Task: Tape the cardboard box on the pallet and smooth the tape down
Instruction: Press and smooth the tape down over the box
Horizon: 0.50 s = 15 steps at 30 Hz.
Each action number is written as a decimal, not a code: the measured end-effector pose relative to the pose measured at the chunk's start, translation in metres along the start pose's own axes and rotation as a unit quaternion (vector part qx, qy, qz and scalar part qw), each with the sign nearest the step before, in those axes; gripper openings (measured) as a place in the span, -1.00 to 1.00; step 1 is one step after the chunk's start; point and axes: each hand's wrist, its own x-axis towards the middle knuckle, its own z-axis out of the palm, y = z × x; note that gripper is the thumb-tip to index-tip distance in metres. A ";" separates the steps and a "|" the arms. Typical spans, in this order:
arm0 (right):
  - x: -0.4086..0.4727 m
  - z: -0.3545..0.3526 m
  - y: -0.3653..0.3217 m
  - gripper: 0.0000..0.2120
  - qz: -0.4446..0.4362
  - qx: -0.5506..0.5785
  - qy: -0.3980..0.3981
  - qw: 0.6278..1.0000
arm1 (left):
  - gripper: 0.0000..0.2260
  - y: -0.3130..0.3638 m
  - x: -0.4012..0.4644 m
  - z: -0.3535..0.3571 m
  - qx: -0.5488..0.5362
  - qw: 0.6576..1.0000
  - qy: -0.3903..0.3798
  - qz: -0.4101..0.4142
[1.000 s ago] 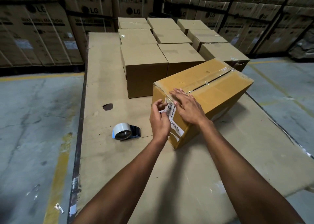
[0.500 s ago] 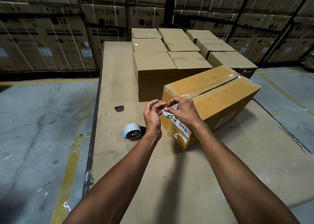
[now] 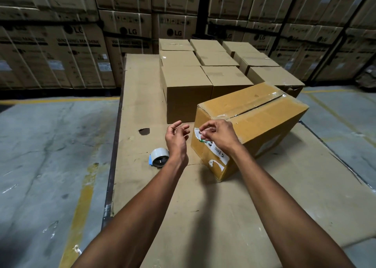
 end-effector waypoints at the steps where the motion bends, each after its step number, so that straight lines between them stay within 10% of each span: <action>1: -0.002 0.001 -0.002 -0.89 0.001 0.006 0.009 1.000 | -0.83 -0.001 0.000 -0.001 0.005 1.000 0.003 0.003; 15: 0.008 0.006 0.003 -0.75 -0.024 -0.098 -0.037 0.994 | -0.80 -0.005 0.010 -0.014 0.076 0.997 0.018 0.014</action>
